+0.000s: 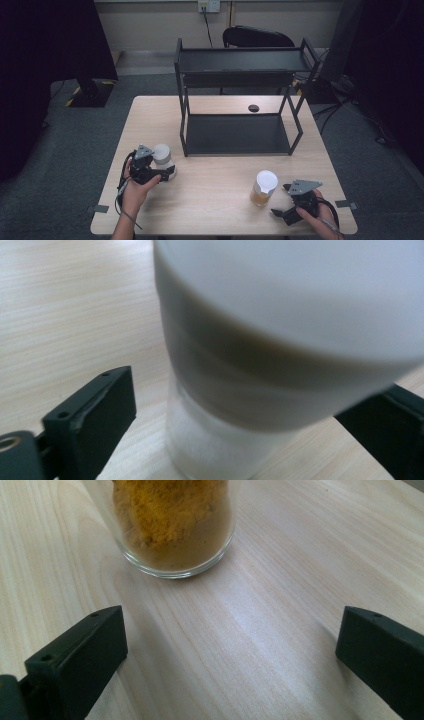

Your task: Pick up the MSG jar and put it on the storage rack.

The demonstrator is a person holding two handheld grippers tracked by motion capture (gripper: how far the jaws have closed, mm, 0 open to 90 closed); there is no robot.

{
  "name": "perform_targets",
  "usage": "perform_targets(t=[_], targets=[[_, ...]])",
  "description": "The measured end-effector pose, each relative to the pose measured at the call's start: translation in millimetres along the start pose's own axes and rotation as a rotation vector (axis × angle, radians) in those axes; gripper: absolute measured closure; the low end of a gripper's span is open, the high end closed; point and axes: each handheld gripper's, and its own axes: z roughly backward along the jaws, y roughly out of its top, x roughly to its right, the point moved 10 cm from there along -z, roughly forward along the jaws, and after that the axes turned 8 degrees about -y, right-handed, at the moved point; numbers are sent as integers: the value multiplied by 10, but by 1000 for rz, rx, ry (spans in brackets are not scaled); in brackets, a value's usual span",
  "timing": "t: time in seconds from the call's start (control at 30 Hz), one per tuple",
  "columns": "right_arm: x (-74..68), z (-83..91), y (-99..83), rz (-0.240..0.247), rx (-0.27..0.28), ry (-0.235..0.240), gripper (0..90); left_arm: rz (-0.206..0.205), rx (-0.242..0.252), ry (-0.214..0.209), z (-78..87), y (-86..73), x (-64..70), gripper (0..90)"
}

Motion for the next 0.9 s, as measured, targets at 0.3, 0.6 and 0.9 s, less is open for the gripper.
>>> perform_targets(t=[0.3, 0.6, 0.9], targets=[[0, -1, 1, 0, 0, 0, 0, -10, 47, -37, -7, 36, -64, 212], [0, -1, 1, 0, 0, 0, 0, -124, 2, 0, 13, 133, 16, 343], [-2, -2, 3, -2, -1, -1, 0, -108, 0, -6, 23, 208, 33, 350]])
